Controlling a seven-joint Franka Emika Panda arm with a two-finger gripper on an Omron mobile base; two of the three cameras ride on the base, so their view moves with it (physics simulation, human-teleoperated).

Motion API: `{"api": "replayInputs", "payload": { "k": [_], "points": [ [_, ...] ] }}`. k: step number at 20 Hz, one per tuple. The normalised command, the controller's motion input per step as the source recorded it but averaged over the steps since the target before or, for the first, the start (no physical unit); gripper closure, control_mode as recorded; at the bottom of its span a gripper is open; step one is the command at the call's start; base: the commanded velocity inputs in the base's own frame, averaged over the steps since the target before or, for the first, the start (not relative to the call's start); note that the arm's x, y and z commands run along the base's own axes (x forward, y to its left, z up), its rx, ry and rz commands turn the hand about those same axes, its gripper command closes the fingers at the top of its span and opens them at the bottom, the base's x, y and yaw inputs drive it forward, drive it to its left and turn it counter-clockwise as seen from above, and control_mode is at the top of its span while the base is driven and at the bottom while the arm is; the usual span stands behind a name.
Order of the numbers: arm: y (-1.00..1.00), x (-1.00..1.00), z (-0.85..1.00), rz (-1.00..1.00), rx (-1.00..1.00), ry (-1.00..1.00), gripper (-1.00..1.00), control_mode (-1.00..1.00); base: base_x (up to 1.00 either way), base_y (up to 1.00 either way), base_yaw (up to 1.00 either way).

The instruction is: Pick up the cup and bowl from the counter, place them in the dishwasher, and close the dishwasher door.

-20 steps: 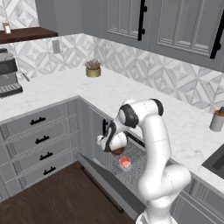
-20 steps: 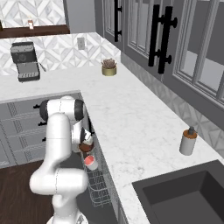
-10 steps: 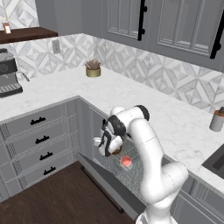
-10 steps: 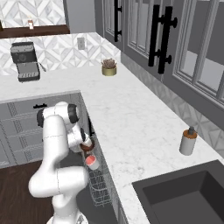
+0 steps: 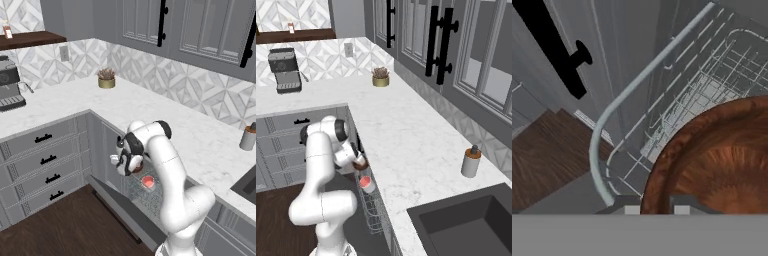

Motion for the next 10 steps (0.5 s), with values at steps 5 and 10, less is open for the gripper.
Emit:
{"api": "replayInputs", "payload": {
  "k": [5,10],
  "points": [
    [-0.02,-0.42,-0.02,-0.09,-0.02,-0.33,1.00,-1.00,0.00,0.00,0.00],
    [-0.04,0.03,-0.70,-0.05,-0.11,-0.07,-1.00,-1.00,0.00,0.00,0.00]
  ]
}}
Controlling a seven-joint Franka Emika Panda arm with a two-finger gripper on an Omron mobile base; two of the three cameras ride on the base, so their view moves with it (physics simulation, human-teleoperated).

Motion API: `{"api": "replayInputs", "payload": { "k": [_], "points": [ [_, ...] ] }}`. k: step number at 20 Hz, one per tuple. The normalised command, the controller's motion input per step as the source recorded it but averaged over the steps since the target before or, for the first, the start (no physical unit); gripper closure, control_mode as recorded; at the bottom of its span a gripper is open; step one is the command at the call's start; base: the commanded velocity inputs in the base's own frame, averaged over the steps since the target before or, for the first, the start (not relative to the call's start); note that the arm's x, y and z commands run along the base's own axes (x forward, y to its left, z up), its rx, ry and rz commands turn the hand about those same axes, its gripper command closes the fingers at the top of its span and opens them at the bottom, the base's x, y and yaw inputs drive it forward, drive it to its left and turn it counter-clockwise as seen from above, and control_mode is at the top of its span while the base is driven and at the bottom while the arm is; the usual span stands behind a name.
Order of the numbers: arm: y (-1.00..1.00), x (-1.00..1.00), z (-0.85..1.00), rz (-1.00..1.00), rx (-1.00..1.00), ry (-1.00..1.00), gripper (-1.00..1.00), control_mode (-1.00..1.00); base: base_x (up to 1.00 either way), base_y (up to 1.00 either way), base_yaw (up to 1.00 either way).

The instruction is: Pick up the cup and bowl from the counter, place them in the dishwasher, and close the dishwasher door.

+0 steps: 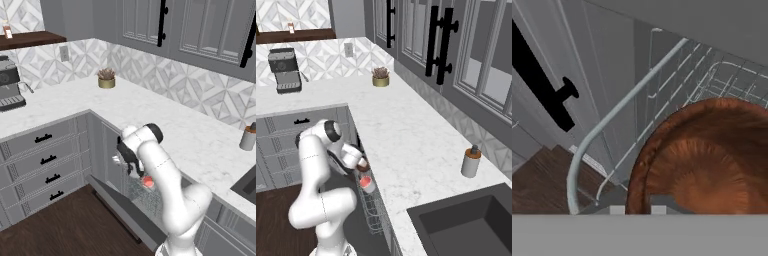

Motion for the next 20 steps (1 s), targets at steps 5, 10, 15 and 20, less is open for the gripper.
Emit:
{"api": "replayInputs", "payload": {
  "k": [5,10,15,20],
  "points": [
    [0.00,0.00,-0.73,0.00,-0.11,0.02,-1.00,-1.00,0.00,0.00,0.00],
    [0.03,-0.32,0.31,0.00,0.02,0.00,-1.00,-1.00,0.00,0.00,0.00],
    [0.32,-0.50,0.97,0.00,0.18,0.07,-1.00,-1.00,0.00,0.00,0.00],
    [0.58,-0.33,1.00,0.22,0.18,0.08,-1.00,-1.00,0.00,0.00,0.00]
  ]
}}
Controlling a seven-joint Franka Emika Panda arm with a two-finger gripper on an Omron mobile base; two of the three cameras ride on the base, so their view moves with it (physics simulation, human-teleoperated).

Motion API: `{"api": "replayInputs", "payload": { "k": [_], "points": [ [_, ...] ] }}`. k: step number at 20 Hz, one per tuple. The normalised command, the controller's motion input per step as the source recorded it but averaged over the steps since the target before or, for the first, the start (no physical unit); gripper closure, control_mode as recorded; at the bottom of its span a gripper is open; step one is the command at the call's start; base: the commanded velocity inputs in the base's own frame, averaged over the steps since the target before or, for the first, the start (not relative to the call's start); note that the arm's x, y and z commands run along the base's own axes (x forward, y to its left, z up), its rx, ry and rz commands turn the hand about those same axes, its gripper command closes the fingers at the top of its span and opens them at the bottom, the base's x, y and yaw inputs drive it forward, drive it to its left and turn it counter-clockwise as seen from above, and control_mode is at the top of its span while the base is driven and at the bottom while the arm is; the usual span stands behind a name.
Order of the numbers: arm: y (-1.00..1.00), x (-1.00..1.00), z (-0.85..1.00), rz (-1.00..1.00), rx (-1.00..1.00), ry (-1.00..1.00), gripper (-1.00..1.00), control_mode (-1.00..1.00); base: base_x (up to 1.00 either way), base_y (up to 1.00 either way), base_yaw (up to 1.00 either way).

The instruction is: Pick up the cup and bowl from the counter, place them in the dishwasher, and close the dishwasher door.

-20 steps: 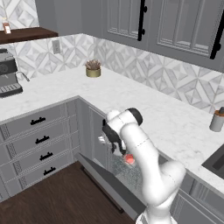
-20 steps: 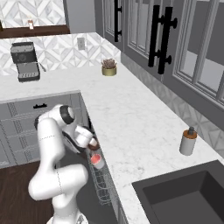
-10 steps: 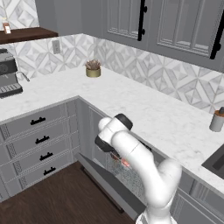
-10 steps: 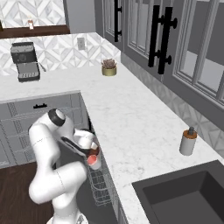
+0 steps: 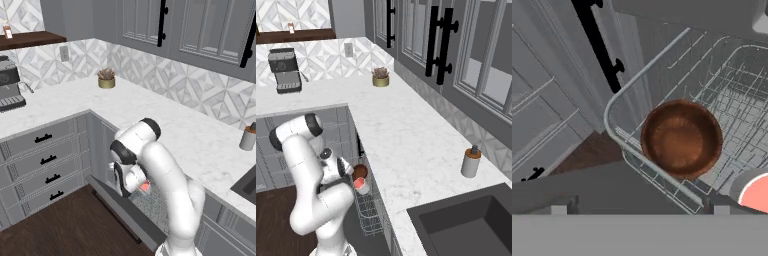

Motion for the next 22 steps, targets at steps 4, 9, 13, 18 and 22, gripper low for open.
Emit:
{"api": "replayInputs", "payload": {
  "k": [4,9,13,18,22],
  "points": [
    [0.63,-0.22,1.00,0.32,0.01,-0.17,-1.00,-1.00,0.00,0.00,0.00],
    [0.41,-0.09,1.00,0.25,-0.01,-0.33,-1.00,-1.00,0.00,0.00,0.00],
    [0.00,-0.36,1.00,0.13,0.01,-0.07,-1.00,-1.00,0.00,0.00,0.00],
    [0.00,-0.31,1.00,0.09,-0.02,-0.03,-1.00,-1.00,0.00,0.00,0.00],
    [-0.01,-0.37,0.33,0.03,-0.75,-0.68,-1.00,-1.00,0.00,0.00,0.00]
  ]
}}
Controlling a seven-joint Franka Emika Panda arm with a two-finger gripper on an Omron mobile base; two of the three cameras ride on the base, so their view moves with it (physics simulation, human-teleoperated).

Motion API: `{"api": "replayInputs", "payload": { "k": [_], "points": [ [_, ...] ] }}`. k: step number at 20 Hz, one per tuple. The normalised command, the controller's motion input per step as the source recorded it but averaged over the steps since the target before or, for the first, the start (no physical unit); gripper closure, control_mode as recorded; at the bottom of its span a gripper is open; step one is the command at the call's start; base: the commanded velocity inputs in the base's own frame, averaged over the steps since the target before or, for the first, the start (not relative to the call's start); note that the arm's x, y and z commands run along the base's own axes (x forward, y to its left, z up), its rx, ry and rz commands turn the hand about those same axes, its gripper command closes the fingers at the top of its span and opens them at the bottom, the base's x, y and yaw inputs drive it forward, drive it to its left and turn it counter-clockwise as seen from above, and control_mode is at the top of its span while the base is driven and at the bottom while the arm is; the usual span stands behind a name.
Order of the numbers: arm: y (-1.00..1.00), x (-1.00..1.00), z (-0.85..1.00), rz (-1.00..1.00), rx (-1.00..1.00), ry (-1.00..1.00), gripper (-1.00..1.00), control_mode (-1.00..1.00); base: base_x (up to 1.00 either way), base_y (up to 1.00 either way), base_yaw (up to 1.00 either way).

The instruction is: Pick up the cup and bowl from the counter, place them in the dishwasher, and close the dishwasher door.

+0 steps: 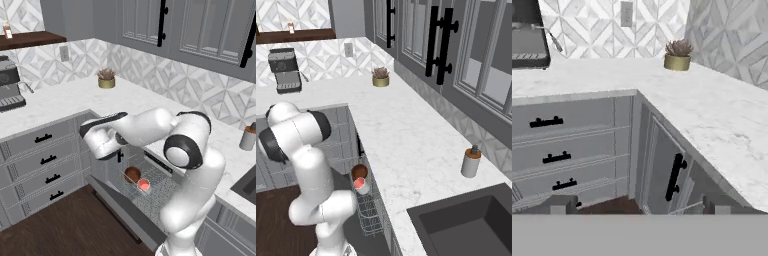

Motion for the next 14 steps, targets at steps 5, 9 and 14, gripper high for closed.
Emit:
{"api": "replayInputs", "payload": {
  "k": [5,9,14],
  "points": [
    [-0.04,-0.15,-0.04,0.00,-0.99,-0.62,-1.00,-1.00,0.00,0.00,0.00],
    [-0.28,-0.02,0.47,0.00,-0.89,-0.41,-1.00,-1.00,0.00,0.00,0.00],
    [-0.27,-0.07,0.04,0.00,-0.98,-0.56,-1.00,-1.00,0.00,0.00,0.00]
  ]
}}
